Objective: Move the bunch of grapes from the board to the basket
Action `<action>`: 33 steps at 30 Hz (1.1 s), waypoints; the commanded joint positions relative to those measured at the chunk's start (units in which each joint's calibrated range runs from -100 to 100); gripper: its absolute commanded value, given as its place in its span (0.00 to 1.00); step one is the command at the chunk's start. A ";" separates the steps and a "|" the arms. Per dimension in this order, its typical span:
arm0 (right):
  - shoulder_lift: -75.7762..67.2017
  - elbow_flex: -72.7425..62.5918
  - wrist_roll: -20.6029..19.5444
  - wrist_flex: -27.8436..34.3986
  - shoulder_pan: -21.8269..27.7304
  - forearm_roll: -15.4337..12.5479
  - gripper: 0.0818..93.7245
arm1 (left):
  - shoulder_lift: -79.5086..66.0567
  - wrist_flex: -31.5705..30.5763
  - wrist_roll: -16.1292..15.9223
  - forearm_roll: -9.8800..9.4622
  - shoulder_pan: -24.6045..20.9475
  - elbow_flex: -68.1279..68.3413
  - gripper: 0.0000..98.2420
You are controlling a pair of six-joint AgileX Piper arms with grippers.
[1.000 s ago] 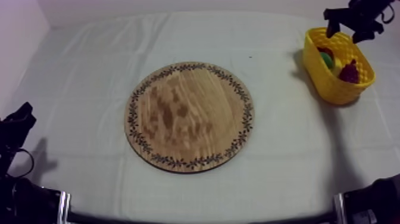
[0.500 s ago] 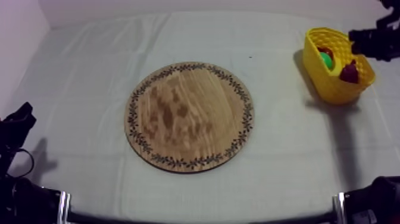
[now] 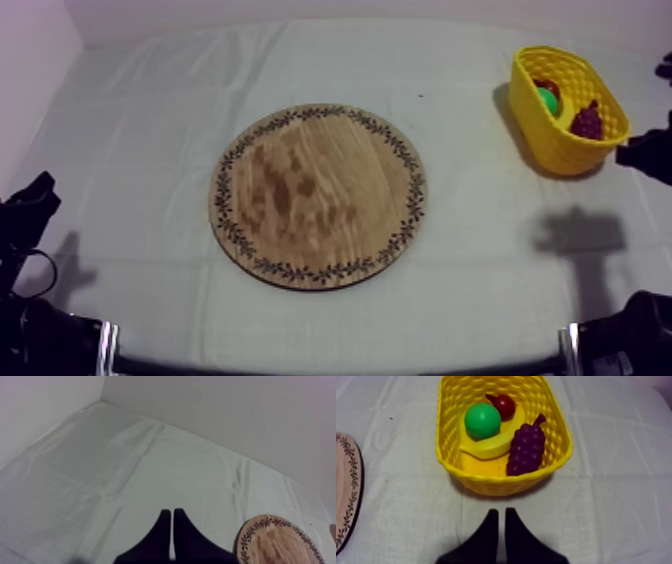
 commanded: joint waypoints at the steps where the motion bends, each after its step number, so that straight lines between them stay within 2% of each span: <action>1: -8.08 4.96 1.54 -1.12 -0.02 -2.28 0.01 | 0.01 -0.01 0.01 -0.02 0.02 -0.04 0.00; 5: -14.59 9.86 3.72 -1.90 -0.08 -7.12 0.00 | 0.01 -0.01 0.01 -0.02 0.02 -0.04 0.00; 8: -19.70 13.39 4.29 -1.68 -0.75 -8.84 0.00 | 0.01 -0.01 0.01 -0.02 0.02 -0.04 0.00; 13: -28.69 16.67 -1.10 0.31 -3.59 -4.79 0.00 | 0.01 -0.01 0.01 -0.02 0.02 -0.04 0.00; 17: -35.28 17.41 -8.69 3.72 -6.60 -0.19 0.00 | 0.01 -0.01 0.01 -0.02 0.02 -0.04 0.00; 20: -38.37 18.18 -12.49 4.50 -9.03 2.06 0.00 | 0.01 -0.01 0.02 -0.02 0.02 -0.04 0.00; 22: -39.16 18.84 -12.38 3.80 -10.18 2.90 0.00 | 0.01 -0.01 0.02 -0.02 0.02 -0.04 0.00; 25: -39.64 20.49 -11.86 -1.55 -11.92 5.01 0.00 | 0.01 -0.01 0.01 -0.02 0.02 -0.04 0.00; 30: -39.91 21.26 -5.84 -2.44 -15.57 6.35 0.00 | 0.01 -0.01 0.04 -0.02 0.02 -0.04 0.00; 33: -39.95 21.37 -4.10 -2.46 -17.27 6.53 0.00 | 0.01 -0.01 0.06 -0.02 0.02 -0.04 0.00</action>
